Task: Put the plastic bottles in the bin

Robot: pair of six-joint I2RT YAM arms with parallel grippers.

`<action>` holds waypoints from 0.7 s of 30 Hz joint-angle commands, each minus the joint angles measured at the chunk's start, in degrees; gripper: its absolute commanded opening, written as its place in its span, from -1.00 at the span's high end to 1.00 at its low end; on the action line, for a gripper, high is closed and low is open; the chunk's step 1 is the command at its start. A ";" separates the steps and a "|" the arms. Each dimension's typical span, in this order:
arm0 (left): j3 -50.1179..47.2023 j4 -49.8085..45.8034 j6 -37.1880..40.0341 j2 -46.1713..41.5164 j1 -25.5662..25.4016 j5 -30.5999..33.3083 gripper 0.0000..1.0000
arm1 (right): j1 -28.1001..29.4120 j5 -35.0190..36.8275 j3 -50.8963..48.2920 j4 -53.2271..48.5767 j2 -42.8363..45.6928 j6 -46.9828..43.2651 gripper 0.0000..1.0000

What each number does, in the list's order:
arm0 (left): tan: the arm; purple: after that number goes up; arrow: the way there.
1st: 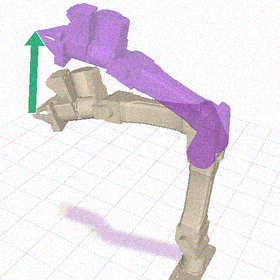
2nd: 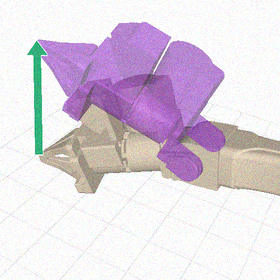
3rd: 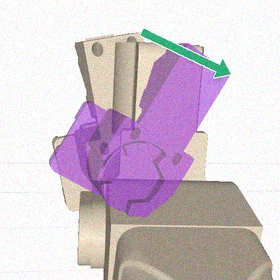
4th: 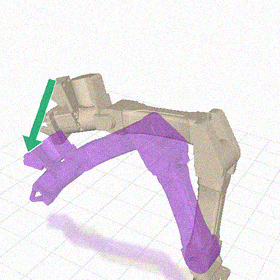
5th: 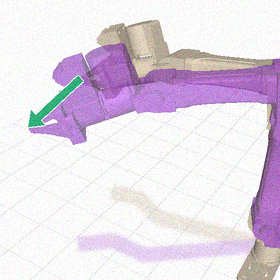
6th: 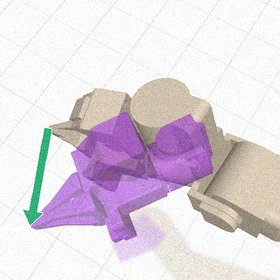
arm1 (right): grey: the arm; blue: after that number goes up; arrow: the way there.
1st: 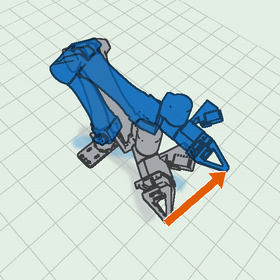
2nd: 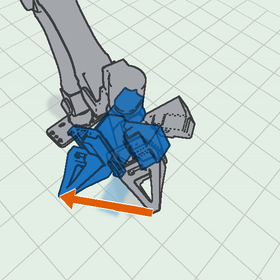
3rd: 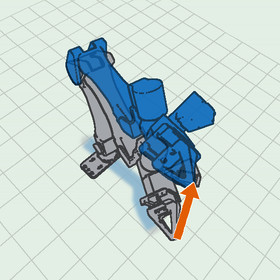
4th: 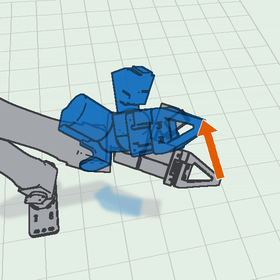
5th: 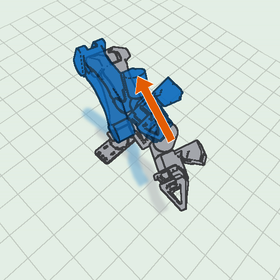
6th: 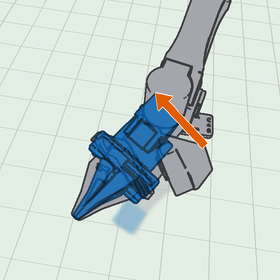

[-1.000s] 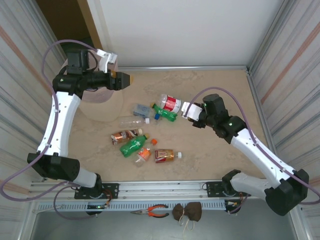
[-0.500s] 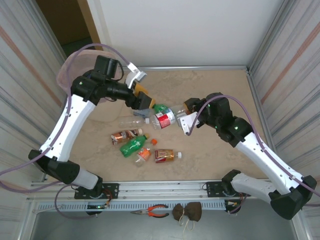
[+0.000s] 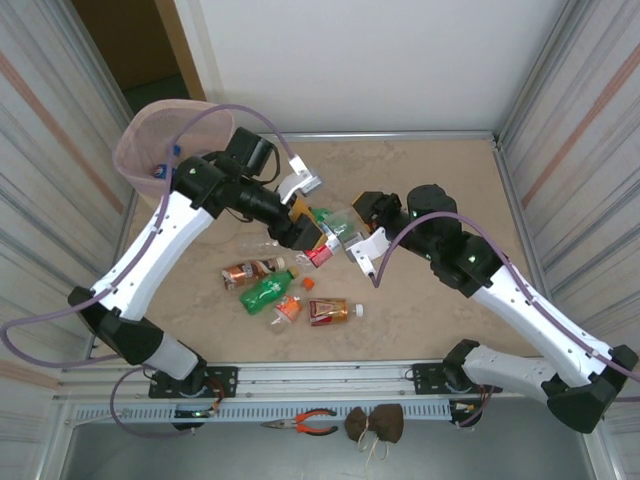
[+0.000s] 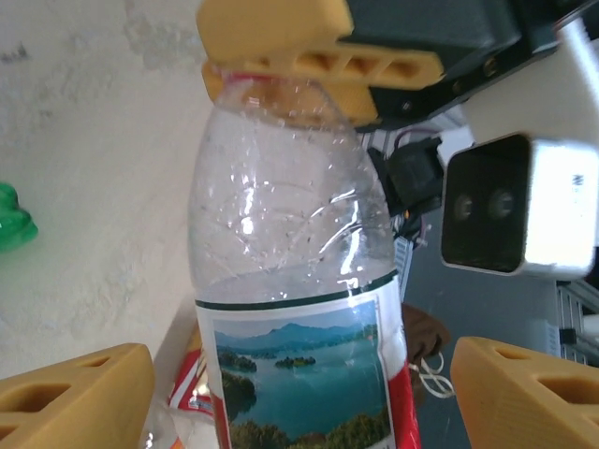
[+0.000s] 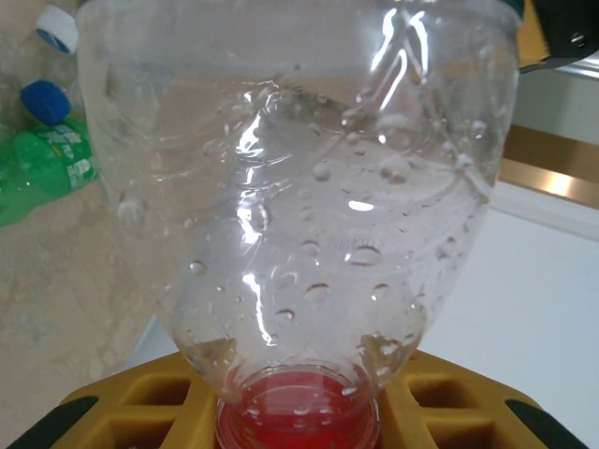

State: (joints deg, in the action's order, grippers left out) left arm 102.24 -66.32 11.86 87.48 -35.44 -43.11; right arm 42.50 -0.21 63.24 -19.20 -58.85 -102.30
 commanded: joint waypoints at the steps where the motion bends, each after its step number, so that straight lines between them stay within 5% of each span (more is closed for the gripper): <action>1: 2.39 -5.01 1.65 1.33 -1.74 2.39 -0.66 | 0.76 1.60 1.99 2.27 -0.65 -1.92 0.90; 21: 6.26 -7.85 3.39 6.46 -3.59 2.50 -0.43 | 2.01 1.91 2.40 4.54 -1.49 -2.32 0.91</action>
State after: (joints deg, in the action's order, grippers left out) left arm 106.78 -72.27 13.74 93.23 -38.41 -40.38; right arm 44.03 0.43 63.24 -16.62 -60.18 -104.05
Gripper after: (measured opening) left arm 0.724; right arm 0.333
